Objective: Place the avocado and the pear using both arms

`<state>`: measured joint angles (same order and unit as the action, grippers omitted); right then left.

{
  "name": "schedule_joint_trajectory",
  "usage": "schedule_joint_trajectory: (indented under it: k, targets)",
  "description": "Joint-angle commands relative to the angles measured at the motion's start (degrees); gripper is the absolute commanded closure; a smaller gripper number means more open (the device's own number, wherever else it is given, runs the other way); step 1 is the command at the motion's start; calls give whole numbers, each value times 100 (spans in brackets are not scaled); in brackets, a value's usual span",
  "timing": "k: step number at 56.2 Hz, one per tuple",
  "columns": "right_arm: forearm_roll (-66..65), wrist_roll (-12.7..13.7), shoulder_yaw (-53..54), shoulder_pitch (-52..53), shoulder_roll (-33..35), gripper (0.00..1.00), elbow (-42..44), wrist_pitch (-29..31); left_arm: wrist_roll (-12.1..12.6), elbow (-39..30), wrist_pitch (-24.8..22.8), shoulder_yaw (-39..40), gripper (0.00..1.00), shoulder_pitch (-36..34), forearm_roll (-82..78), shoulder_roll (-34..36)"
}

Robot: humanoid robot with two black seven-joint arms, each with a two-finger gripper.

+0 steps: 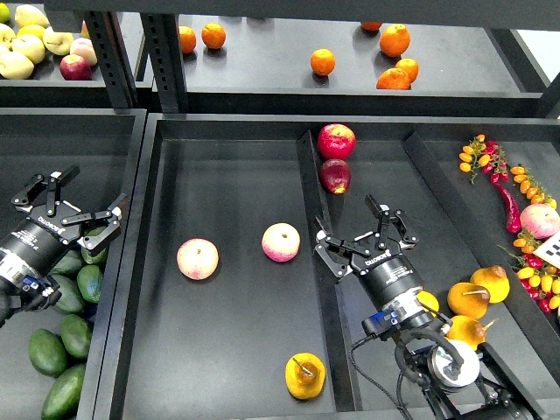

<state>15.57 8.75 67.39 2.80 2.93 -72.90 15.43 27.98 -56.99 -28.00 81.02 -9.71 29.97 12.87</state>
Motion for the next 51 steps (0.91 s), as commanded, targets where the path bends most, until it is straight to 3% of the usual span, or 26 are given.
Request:
schedule_joint_trajectory:
  k: [1, 14, 30, 36, 51]
  targets:
    - [7, 4, -24, -113, 173, 0, -120, 329, 2, -128, 0, 274, 1, 276, 44, -328]
    - [7, 30, -33, -491, 401, 0, -146, 1234, 2, -1033, 0, 353, 1, 830, 44, -829]
    - [-45, 232, -147, -1071, 753, 0, -111, 1257, 2, -1596, 0, 414, 1, 1173, -35, -935]
    - [-80, 522, -437, -1142, 1376, 0, -93, 1257, 2, -1860, 0, 335, 1, 1507, -149, -996]
    - [-318, 1542, -1034, -773, 2370, 0, -58, 1257, 2, -1860, 0, 247, 1, 1639, -263, -1181]
